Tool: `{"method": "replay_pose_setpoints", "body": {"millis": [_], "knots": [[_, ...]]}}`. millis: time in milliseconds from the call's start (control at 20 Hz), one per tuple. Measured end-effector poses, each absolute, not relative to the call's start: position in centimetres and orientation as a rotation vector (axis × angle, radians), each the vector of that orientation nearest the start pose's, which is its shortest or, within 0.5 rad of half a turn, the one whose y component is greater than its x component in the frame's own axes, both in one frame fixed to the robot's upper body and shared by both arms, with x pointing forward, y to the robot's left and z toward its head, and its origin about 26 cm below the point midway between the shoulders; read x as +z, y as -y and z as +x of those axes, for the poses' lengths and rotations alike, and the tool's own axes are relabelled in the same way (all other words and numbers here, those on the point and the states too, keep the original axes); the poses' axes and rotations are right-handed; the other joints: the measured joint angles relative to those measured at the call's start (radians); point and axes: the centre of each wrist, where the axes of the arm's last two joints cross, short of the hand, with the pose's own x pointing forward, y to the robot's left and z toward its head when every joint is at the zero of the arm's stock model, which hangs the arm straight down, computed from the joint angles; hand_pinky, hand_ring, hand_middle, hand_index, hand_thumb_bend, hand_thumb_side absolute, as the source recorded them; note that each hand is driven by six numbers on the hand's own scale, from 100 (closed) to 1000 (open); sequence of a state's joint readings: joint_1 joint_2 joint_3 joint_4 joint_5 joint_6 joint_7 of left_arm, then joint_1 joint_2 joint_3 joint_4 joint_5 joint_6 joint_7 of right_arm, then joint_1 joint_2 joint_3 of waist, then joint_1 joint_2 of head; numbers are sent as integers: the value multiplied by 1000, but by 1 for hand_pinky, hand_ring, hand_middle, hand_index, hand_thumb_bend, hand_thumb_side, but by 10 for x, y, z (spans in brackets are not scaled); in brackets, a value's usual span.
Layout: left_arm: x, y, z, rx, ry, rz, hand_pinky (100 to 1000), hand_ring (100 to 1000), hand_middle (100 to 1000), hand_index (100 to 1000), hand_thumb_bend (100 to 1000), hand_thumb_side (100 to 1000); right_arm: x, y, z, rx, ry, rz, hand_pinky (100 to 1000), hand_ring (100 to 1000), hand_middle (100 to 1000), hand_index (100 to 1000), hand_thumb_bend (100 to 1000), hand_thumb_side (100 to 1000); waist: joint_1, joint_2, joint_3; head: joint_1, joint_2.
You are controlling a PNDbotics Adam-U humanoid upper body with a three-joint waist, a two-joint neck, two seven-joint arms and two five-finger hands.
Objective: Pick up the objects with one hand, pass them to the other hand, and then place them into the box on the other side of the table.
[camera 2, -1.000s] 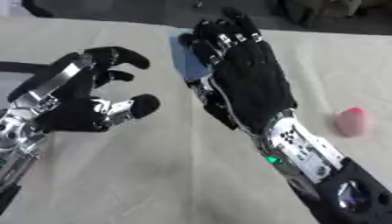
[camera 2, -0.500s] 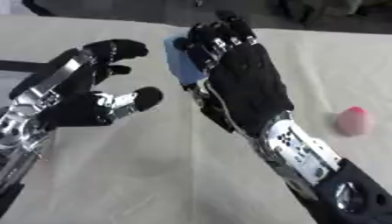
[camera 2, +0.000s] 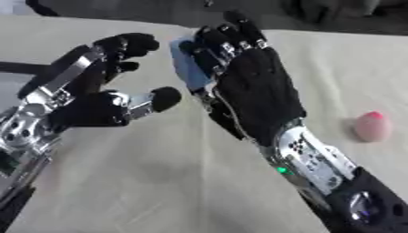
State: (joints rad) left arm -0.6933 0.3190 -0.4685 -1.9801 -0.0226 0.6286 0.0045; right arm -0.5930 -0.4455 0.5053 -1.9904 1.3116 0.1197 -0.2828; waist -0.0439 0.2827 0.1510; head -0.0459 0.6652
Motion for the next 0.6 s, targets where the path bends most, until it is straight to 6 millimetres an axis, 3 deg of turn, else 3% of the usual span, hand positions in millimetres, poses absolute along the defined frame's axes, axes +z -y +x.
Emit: {"method": "replay_pose_setpoints", "body": {"millis": [600], "knots": [[252,-107,296,-819,1867,62,978,1000,923,847,712,418,224,137,290,-1039,-2454,1551,814,590,443,456,153,100,0,0,1,0,0]]}}
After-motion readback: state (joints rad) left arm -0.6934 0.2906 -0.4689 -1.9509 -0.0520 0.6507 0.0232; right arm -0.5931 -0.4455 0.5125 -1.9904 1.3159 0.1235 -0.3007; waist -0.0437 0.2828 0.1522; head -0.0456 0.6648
